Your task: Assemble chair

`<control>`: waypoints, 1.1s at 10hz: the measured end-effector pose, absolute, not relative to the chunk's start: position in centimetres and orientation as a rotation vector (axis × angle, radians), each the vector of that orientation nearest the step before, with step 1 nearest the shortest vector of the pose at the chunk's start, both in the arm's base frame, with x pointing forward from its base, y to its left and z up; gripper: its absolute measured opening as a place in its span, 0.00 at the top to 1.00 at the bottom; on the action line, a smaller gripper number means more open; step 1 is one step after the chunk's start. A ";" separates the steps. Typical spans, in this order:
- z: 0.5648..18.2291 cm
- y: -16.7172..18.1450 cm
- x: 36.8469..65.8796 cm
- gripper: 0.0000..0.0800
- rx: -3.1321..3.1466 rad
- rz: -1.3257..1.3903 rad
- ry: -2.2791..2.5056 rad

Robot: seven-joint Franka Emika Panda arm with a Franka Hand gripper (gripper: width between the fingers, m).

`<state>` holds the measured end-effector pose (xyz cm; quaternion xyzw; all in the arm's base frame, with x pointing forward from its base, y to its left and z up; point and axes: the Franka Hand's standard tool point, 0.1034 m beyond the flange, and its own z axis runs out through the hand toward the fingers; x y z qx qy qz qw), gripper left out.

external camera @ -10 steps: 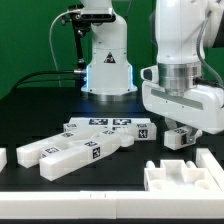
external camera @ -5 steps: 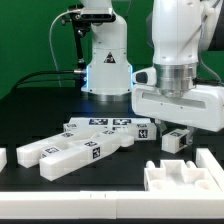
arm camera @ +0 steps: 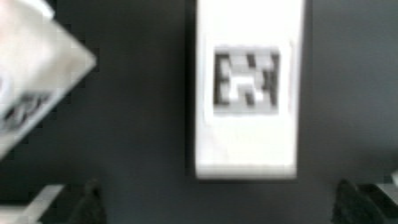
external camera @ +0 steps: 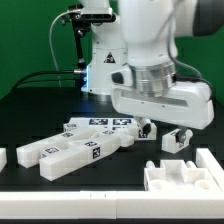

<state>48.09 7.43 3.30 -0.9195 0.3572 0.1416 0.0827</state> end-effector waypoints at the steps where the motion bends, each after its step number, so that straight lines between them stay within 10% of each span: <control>1: 3.5 7.5 48.2 0.19 -2.717 0.534 1.062; 11: 2.4 7.7 48.7 0.19 -2.444 1.183 0.779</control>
Offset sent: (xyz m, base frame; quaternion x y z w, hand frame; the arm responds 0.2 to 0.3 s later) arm 0.0020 0.0281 0.0014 -0.0167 -0.1192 -0.1742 0.9773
